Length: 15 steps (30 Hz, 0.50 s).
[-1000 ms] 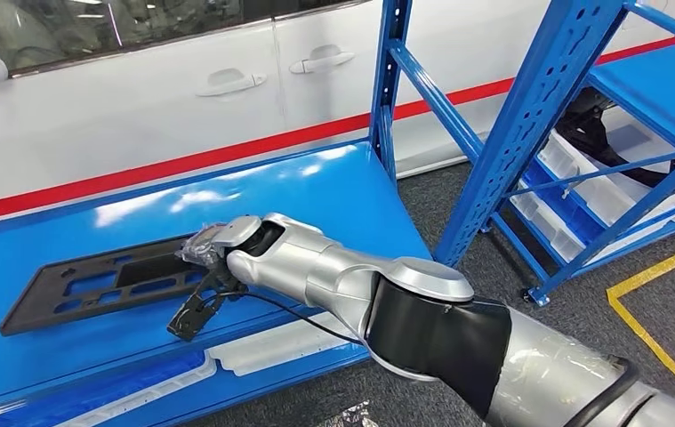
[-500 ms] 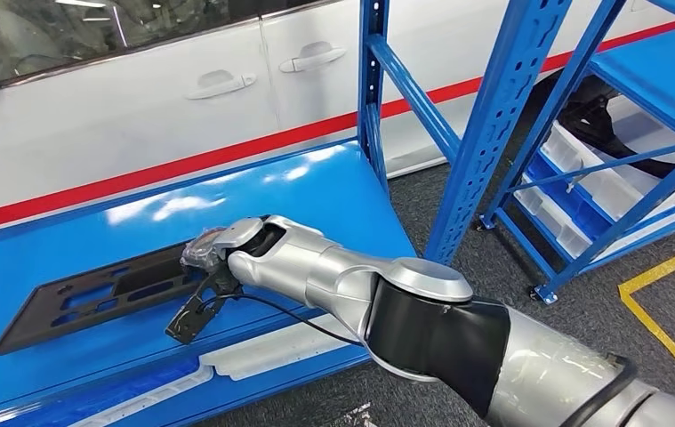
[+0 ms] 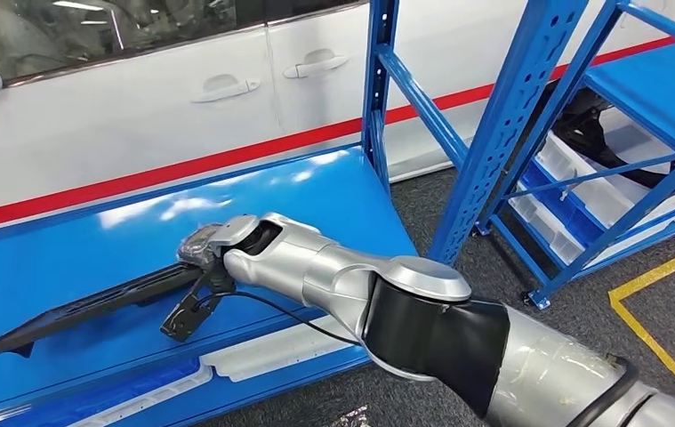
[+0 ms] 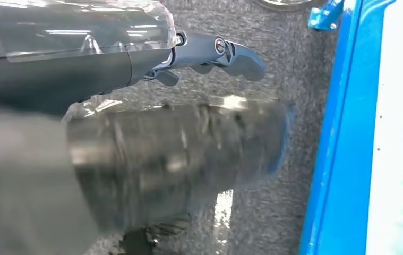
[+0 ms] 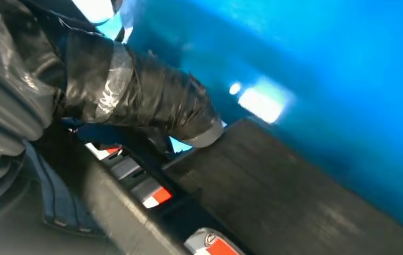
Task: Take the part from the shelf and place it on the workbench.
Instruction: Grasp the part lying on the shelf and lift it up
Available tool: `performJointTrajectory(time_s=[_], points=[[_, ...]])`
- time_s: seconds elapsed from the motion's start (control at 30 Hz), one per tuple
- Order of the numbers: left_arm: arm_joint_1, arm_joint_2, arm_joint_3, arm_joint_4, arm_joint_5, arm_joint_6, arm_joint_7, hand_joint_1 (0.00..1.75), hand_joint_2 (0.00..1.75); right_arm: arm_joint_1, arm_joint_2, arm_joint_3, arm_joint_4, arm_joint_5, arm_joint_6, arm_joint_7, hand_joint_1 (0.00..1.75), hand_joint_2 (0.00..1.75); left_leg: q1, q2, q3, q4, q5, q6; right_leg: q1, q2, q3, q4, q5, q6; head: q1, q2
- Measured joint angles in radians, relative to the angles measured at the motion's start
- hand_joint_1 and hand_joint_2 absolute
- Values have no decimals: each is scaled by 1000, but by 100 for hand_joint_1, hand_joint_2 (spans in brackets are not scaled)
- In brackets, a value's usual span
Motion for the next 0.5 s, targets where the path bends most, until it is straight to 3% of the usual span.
performJointTrajectory(time_s=[0.07,0.1,0.13,0.17,0.23,0.3,0.43,0.5], points=[[-1,0,0,0,2,-10,-4,0,175,1,0,0,0,-6,-7,-3,175,175,0,1,-2,0,2,3,-6,-1,-62,129,-59,8,0,0],[0,0,0,0,3,-14,-4,0,175,2,0,0,-1,-9,-13,-4,175,175,0,1,-4,3,1,2,-10,-2,-86,174,-70,12,0,0],[0,0,1,0,4,-19,-5,0,175,3,0,0,-1,-13,-18,-5,175,175,2,1,-5,7,-2,0,-13,-3,-95,187,-63,15,0,0],[0,0,1,0,6,-23,-5,0,175,3,0,0,-1,-15,-23,-5,175,175,4,0,-5,13,-5,-4,-17,-4,-84,160,-38,19,0,0],[0,1,1,0,9,-31,-5,0,175,2,1,0,-3,-20,-30,-5,175,175,8,-3,-10,32,-18,-16,-23,-5,-26,36,23,26,0,0],[-1,4,2,0,12,-35,-5,0,175,1,3,0,-7,-25,-37,-5,175,175,7,-7,-22,55,-29,-31,-25,-1,10,-42,47,18,-1,0],[0,5,6,0,25,-25,-5,0,175,-1,6,0,-20,-49,-91,-5,175,175,9,-9,-37,70,-39,-47,-24,2,8,-49,48,-10,-1,0],[0,6,8,0,30,-2,-5,0,175,-4,6,-1,-33,-77,-145,-4,175,175,12,-8,-68,137,-81,-55,-27,2,8,-51,50,-20,-2,0]])
